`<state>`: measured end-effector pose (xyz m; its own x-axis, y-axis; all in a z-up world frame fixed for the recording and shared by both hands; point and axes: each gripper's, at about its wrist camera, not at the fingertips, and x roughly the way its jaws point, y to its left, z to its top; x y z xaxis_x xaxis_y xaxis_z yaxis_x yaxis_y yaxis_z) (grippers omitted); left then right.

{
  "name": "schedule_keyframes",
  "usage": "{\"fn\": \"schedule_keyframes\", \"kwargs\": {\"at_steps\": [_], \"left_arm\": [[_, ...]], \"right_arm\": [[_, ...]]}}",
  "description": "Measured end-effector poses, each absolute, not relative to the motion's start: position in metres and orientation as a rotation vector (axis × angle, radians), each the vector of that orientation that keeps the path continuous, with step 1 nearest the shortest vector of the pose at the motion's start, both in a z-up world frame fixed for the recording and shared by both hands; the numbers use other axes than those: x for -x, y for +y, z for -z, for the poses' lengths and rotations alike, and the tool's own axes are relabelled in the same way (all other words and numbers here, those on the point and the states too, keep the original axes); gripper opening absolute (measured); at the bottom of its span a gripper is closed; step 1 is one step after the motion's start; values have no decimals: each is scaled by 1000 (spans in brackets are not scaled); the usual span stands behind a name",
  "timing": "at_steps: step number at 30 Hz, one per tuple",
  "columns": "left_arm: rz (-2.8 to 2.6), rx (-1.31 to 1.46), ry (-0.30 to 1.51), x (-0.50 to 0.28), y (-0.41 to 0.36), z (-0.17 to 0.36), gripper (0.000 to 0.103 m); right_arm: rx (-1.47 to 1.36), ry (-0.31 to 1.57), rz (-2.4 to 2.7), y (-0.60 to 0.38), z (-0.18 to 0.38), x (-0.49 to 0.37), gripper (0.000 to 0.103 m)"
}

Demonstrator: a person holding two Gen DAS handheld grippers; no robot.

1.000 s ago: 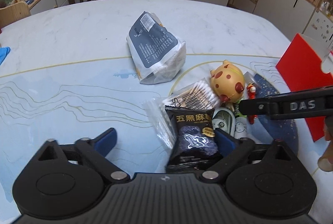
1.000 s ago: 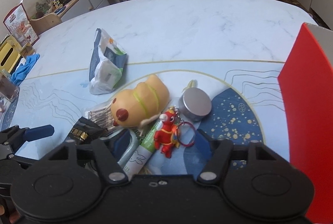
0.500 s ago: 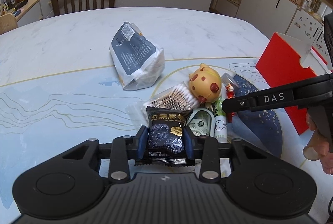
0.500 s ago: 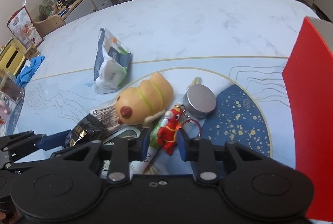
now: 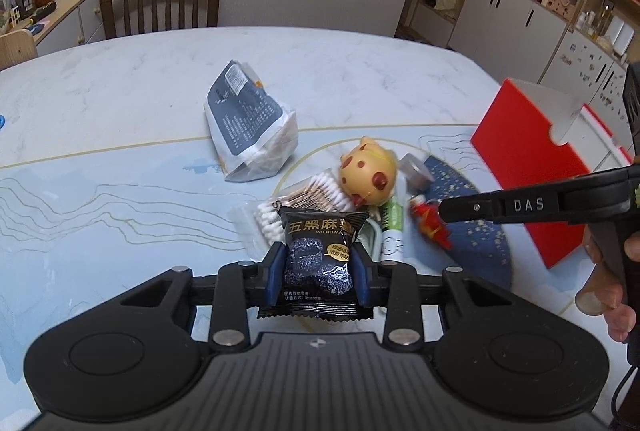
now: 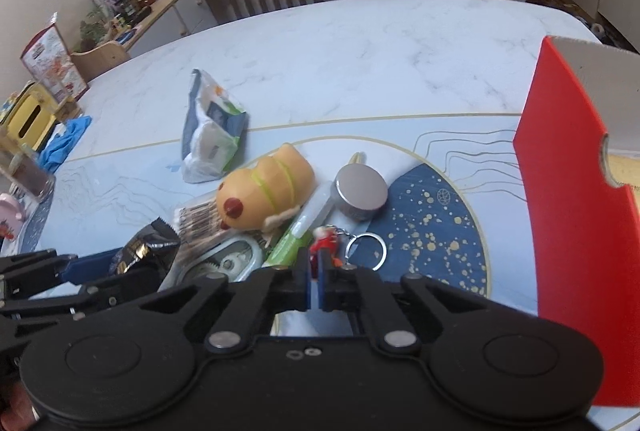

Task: Organize objects
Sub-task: 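Grasp the black snack bag with the left tool while the right tool grasps the red dragon keychain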

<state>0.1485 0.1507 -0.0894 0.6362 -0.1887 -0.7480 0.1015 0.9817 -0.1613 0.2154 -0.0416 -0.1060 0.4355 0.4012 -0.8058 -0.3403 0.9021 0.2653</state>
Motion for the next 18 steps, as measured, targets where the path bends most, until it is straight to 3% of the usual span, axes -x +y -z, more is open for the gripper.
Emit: {"fn": "schedule_keyframes", "kwargs": {"at_steps": [18], "left_arm": [[147,152,855,-114,154,76,33]], "right_arm": [[-40,980,-567,-55,75,-183,1]]}}
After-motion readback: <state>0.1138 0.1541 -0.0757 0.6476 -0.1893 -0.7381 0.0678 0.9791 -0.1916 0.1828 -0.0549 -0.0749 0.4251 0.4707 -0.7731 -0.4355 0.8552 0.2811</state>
